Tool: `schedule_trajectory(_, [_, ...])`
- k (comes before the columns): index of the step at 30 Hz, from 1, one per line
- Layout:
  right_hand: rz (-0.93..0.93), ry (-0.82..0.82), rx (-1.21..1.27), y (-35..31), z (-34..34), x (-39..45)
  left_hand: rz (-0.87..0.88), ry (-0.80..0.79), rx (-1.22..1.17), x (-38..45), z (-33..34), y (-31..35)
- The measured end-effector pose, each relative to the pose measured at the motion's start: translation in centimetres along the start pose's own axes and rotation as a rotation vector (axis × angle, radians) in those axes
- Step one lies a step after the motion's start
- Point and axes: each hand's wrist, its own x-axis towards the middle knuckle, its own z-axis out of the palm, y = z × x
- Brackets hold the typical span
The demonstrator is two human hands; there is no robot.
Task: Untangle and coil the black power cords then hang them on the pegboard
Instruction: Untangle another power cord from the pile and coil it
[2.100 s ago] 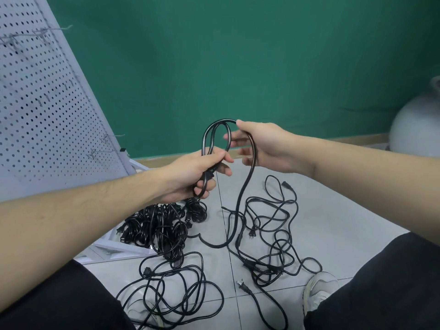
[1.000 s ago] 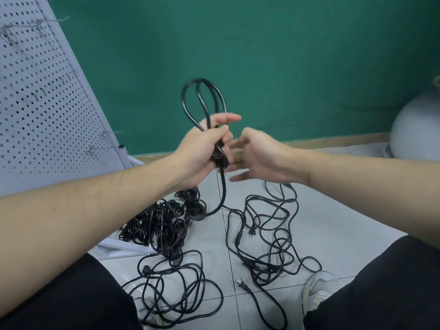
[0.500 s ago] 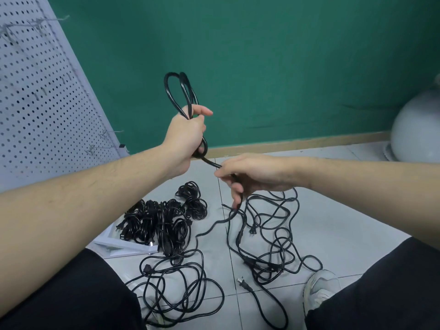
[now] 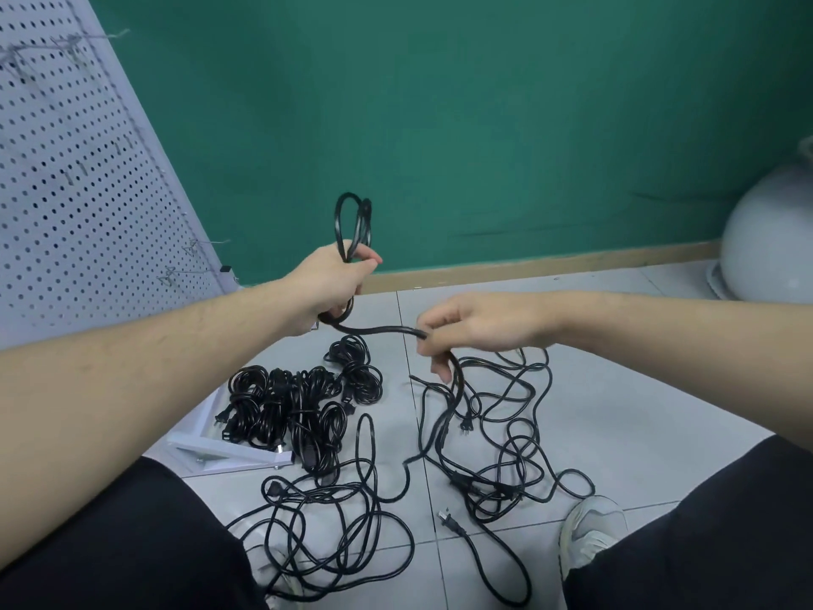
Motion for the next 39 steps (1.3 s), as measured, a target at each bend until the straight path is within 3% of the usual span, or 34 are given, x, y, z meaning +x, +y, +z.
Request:
schedule_trajectory(4, [-0.001, -0.012, 0.228, 0.9, -1.0, -0.2, 0.074, -0.020, 0.183, -0.3, 0.2, 0.2])
schedule_trajectory(10, [-0.020, 0.387, -0.120, 0.4, -3.5, -0.9, 0.089, -0.192, 0.290, -1.8, 0.9, 0.9])
schedule_trajectory(13, [0.094, 0.581, -0.165, 0.7, -4.3, -0.9, 0.053, -0.293, 0.205, -2.9, 1.7, 1.9])
schedule_trajectory(15, [0.177, 0.625, -0.201, 1.1, -4.6, -0.8, 0.025, -0.354, 0.162, -3.3, 2.0, 2.3])
schedule_trajectory(21, [0.021, 0.565, 0.188, 2.0, -5.6, -0.5, 0.137, -0.448, 0.161, -3.5, 2.1, 1.9])
schedule_trajectory(25, [-0.106, 0.631, 0.307, 2.2, -6.0, -0.7, 0.082, -0.525, 0.067, -3.8, 2.4, 1.4])
schedule_trajectory(28, [-0.066, 0.630, 0.395, 2.3, -6.1, -1.0, 0.092, -0.575, -0.012, -4.2, 2.7, 1.6])
schedule_trajectory(32, [0.116, 0.395, 0.447, 2.0, -5.1, -0.9, 0.035, -0.577, -0.215, -4.2, 3.0, 1.7])
schedule_trajectory(36, [-0.017, 0.330, 0.723, 0.8, -4.6, -0.8, -0.060, -0.588, -0.420, -4.0, 2.6, 1.7])
schedule_trajectory(39, [-0.067, 0.389, 0.686, 0.5, -4.0, 0.1, -0.092, -0.600, -0.498, -4.2, 2.9, 2.0])
